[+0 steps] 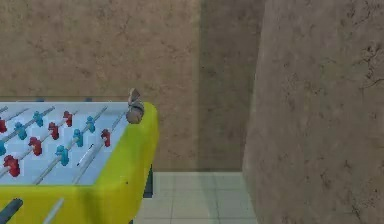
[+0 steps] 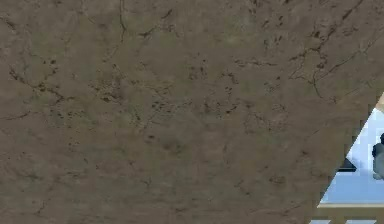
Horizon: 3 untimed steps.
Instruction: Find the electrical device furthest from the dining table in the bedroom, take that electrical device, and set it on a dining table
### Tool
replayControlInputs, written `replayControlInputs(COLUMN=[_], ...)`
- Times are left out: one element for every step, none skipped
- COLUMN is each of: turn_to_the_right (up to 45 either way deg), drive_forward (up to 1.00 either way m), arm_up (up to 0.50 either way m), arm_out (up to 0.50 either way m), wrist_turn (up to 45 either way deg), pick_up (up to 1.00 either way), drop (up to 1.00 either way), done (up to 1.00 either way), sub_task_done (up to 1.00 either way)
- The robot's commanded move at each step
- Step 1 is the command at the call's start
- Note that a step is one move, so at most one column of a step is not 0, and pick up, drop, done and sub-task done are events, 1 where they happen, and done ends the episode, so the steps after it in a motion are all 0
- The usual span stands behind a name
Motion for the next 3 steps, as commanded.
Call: replayControlInputs(turn_to_the_right=[-45.0,-45.0,-15.0], drive_forward=[0.0,0.0,0.0], arm_up=[0.0,0.0,0.0], arm_out=[0.0,0.0,0.0], wrist_turn=[0.0,0.0,0.0], pick_up=[0.0,0.0,0.0], drop=[0.0,0.0,0.0], done=[0.0,0.0,0.0], sub_task_done=[0.0,0.0,0.0])
